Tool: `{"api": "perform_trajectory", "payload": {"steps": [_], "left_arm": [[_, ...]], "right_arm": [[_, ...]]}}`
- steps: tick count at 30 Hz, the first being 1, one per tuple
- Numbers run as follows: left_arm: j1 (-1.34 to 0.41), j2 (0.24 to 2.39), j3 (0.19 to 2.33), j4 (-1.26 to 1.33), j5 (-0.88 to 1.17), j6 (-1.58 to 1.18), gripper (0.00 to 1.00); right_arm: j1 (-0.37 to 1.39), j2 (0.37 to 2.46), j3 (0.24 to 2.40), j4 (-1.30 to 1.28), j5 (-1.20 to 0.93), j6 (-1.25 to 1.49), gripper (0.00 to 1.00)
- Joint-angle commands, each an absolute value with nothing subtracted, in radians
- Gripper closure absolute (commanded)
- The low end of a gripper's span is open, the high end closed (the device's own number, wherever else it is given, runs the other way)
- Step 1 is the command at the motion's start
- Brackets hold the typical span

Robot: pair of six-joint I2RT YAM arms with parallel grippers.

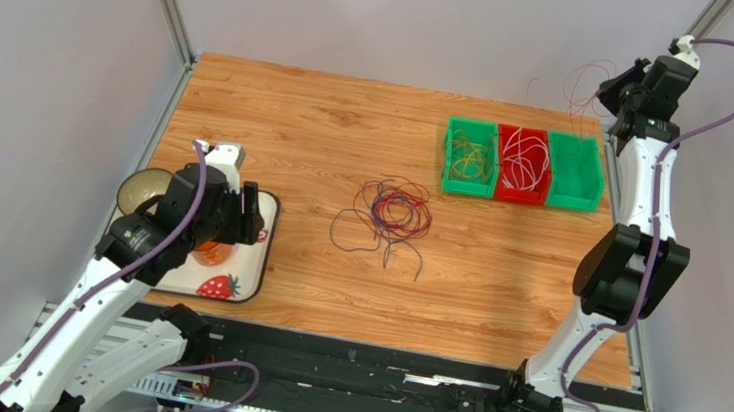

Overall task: Untangle the cables
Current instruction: Place the cable in the bin.

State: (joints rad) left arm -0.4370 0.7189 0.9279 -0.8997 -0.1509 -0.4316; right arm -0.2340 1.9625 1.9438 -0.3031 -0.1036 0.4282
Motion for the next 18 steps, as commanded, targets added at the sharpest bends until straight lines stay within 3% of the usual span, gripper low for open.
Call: {"api": "perform_trajectory", "payload": {"steps": [1, 18], "left_arm": [[-0.433, 0.704, 0.925, -0.874, -0.146, -0.423, 0.35], [-0.433, 0.706, 0.925, -0.874, -0.146, -0.423, 0.35]], "right_arm": [[-0.253, 1.959, 1.913, -0.275, -0.107, 0.460, 1.00], [-0.321, 1.974, 1.899, -0.342, 0.063, 0.495, 1.00]]}}
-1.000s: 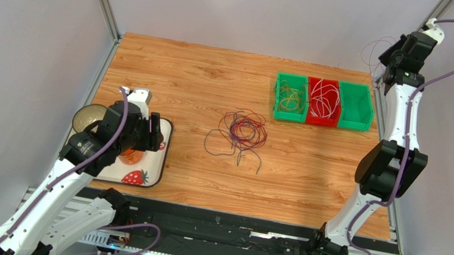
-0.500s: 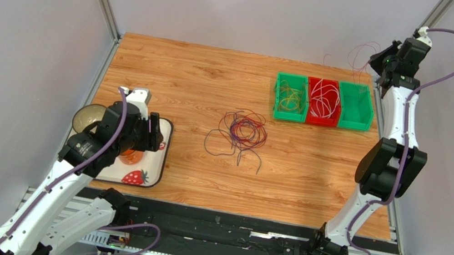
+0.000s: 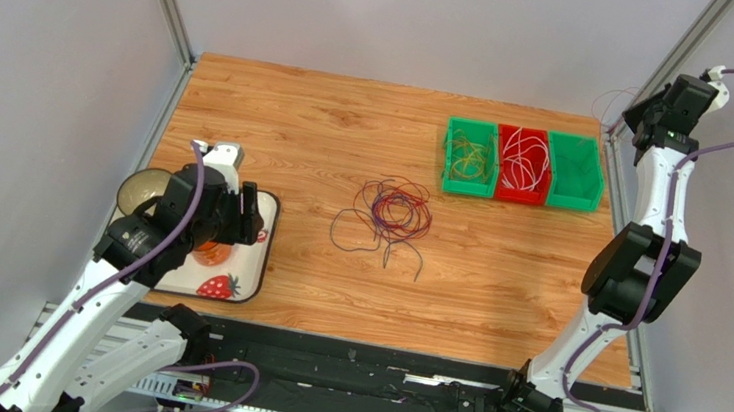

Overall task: Untangle the cables
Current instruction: Place the cable in the bin.

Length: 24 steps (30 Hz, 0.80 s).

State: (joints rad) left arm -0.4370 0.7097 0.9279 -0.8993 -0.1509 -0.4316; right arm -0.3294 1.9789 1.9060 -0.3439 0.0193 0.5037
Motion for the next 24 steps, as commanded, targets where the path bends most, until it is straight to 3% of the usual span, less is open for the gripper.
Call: {"api": "perform_trajectory", "payload": {"steps": [1, 24], "left_arm": [[-0.433, 0.704, 0.925, -0.874, -0.146, -0.423, 0.35], [-0.433, 0.698, 0.925, -0.873, -0.140, -0.420, 0.36]], "right_arm": [[-0.322, 1.976, 1.898, -0.342, 0.057, 0.497, 1.00], [-0.253, 1.980, 1.744, -0.318, -0.058, 0.525, 1.00]]}}
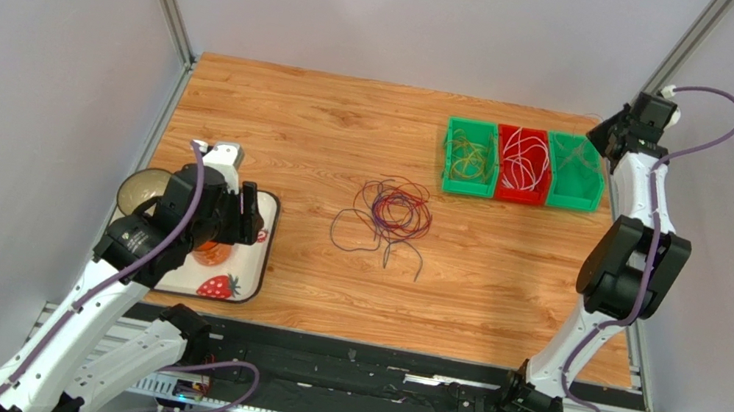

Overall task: Untangle the cables
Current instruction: Place the cable in the bin.

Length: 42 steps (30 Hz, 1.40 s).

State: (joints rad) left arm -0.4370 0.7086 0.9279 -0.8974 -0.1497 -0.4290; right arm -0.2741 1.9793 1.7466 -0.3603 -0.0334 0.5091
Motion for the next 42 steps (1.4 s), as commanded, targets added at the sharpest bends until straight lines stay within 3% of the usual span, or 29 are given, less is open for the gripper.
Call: {"api": "perform_trajectory", "payload": {"steps": [1, 23, 42], "left_arm": [[-0.433, 0.698, 0.925, -0.873, -0.140, -0.420, 0.36], [-0.433, 0.695, 0.925, -0.871, -0.143, -0.420, 0.36], [-0.433, 0.703, 0.925, -0.873, -0.146, -0.422, 0.36]], "right_arm": [[-0.252, 1.985, 1.743, -0.321, -0.060, 0.531, 1.00], [-0.255, 2.068, 1.764, -0.267, -0.288, 0.664, 1.00], [-0.382, 2.178, 1.813, -0.275, -0.411, 0.695, 1.00]]}}
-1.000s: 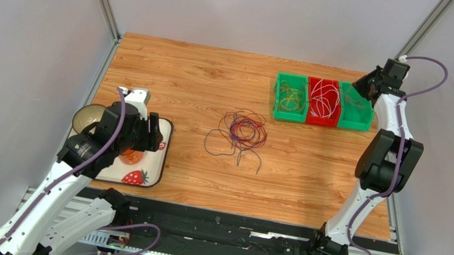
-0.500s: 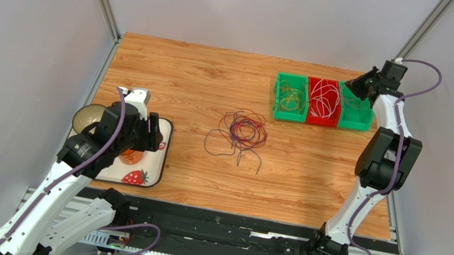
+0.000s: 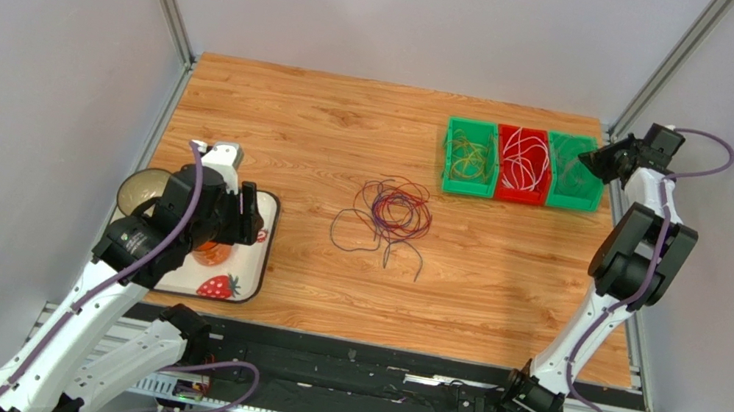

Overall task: Untangle the cables
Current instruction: Place the cable in the bin.

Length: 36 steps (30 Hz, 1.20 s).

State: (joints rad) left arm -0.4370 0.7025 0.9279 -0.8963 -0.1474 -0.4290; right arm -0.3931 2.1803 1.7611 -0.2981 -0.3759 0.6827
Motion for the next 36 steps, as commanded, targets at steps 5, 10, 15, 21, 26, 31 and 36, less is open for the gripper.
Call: {"api": "perform_trajectory", "payload": {"steps": [5, 10, 15, 21, 26, 31, 36], "left_arm": [[-0.433, 0.704, 0.925, -0.873, -0.144, -0.420, 0.36], [-0.431, 0.704, 0.925, -0.871, -0.143, -0.420, 0.36], [-0.433, 0.701, 0.923, -0.870, -0.143, -0.420, 0.36], [-0.433, 0.699, 0.925, -0.871, -0.141, -0.419, 0.36], [-0.433, 0.698, 0.925, -0.870, -0.138, -0.419, 0.36], [-0.433, 0.696, 0.923, -0.868, -0.137, -0.417, 0.36], [-0.433, 0.698, 0.923, -0.868, -0.140, -0.420, 0.36]], "right_arm": [[-0.374, 2.187, 1.835, -0.297, -0.388, 0.675, 1.00], [-0.336, 2.191, 1.874, -0.385, -0.266, 0.579, 1.00], [-0.282, 2.192, 1.925, -0.472, -0.061, 0.493, 1.00], [-0.218, 2.161, 1.950, -0.526, 0.279, 0.380, 1.00], [-0.216, 2.134, 1.951, -0.515, 0.420, 0.339, 1.00], [-0.216, 2.146, 1.983, -0.520, 0.505, 0.281, 1.00], [-0.213, 2.155, 2.003, -0.520, 0.526, 0.259, 1.00]]}}
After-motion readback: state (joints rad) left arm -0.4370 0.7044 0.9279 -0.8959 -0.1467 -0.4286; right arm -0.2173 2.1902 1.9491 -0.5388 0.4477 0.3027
